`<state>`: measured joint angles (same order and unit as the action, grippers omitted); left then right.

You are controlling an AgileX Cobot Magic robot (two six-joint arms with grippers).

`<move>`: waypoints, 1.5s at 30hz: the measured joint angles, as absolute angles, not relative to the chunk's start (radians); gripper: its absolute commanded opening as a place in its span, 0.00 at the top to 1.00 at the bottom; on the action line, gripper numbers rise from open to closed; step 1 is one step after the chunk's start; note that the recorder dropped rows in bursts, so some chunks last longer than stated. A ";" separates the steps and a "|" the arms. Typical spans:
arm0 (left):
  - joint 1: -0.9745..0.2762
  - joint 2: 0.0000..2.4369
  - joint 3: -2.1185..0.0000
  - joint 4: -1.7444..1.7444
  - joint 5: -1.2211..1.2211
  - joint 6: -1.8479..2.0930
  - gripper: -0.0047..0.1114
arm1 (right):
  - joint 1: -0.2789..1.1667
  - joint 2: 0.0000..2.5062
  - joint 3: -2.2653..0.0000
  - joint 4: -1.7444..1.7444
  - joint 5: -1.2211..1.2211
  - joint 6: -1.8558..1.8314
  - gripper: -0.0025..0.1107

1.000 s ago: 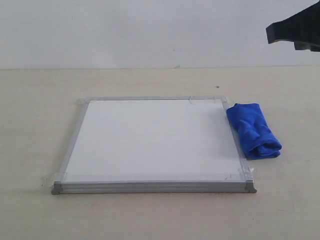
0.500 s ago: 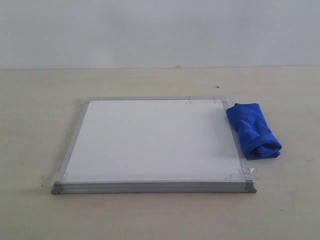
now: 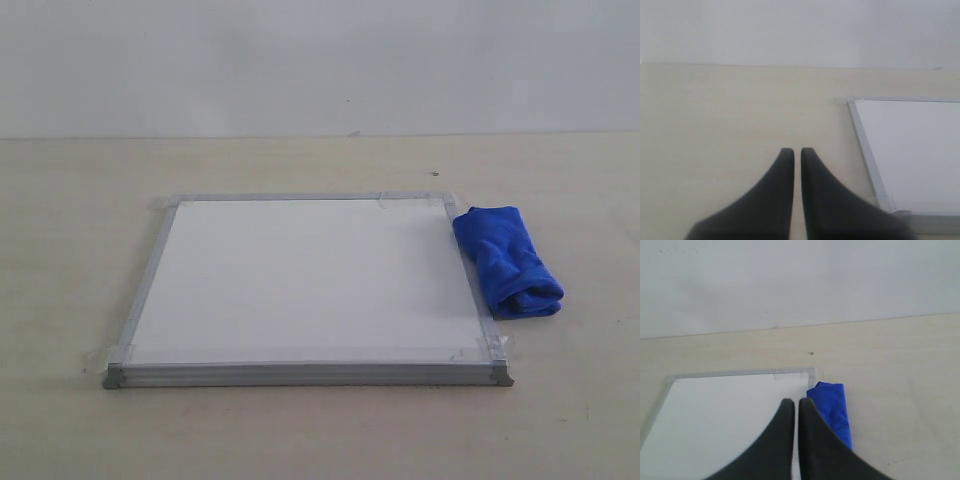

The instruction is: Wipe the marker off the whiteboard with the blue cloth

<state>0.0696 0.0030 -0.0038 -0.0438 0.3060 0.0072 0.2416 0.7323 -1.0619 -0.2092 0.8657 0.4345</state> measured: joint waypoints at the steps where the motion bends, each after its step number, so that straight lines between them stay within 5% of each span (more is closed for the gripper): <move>1: 0.070 0.003 -0.004 -0.044 0.306 0.007 0.92 | 0.242 0.732 -1.062 -0.209 0.866 0.434 0.98; 12: 0.070 0.003 -0.004 -0.044 0.306 0.007 0.92 | 0.279 0.654 -1.035 -0.209 0.842 0.441 0.98; 24: 0.070 0.003 -0.004 -0.044 0.306 0.007 0.92 | 0.279 0.095 -0.351 -0.033 0.266 0.456 0.98; 35: 0.070 0.003 -0.004 -0.044 0.306 0.007 0.92 | 0.279 0.006 -0.026 -0.023 -0.055 0.487 0.98; 45: 0.070 0.003 -0.004 -0.044 0.306 0.007 0.92 | 0.206 0.005 -0.006 -0.023 0.028 0.307 0.98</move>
